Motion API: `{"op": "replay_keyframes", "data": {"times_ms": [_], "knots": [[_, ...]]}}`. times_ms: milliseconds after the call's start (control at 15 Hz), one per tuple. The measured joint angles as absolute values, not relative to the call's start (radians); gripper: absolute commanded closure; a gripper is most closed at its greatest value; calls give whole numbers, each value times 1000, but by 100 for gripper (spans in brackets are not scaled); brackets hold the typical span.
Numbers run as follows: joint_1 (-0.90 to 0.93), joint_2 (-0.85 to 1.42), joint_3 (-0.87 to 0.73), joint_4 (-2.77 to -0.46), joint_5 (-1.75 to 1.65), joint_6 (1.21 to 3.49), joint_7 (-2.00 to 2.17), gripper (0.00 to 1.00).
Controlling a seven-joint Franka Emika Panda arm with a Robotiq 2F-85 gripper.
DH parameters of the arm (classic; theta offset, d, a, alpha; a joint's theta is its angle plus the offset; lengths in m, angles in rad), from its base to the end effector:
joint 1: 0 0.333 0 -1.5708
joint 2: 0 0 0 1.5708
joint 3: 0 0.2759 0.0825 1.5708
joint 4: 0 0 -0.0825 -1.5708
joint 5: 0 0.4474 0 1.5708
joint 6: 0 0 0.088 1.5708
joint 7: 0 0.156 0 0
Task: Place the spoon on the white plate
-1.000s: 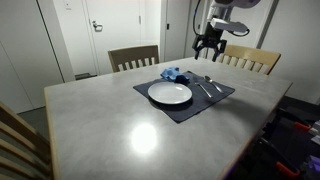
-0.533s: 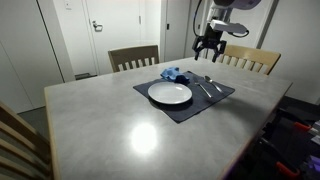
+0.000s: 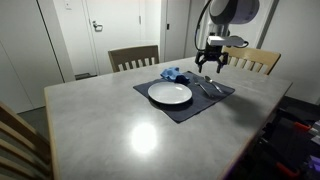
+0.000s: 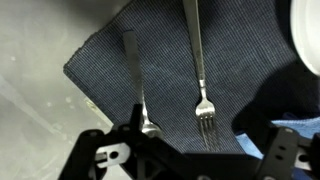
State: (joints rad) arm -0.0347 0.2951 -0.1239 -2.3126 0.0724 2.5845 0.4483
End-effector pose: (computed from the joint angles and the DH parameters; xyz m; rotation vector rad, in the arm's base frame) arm 0.5351 -0.0916 0.0731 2.9688 -1.0232 -0.0314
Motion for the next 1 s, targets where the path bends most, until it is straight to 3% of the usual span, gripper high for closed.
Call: {"op": "replay_keyframes", "data": {"times_ms": [1000], "knots": [[-31, 509, -161, -2143, 84, 2585, 485, 0]]}}
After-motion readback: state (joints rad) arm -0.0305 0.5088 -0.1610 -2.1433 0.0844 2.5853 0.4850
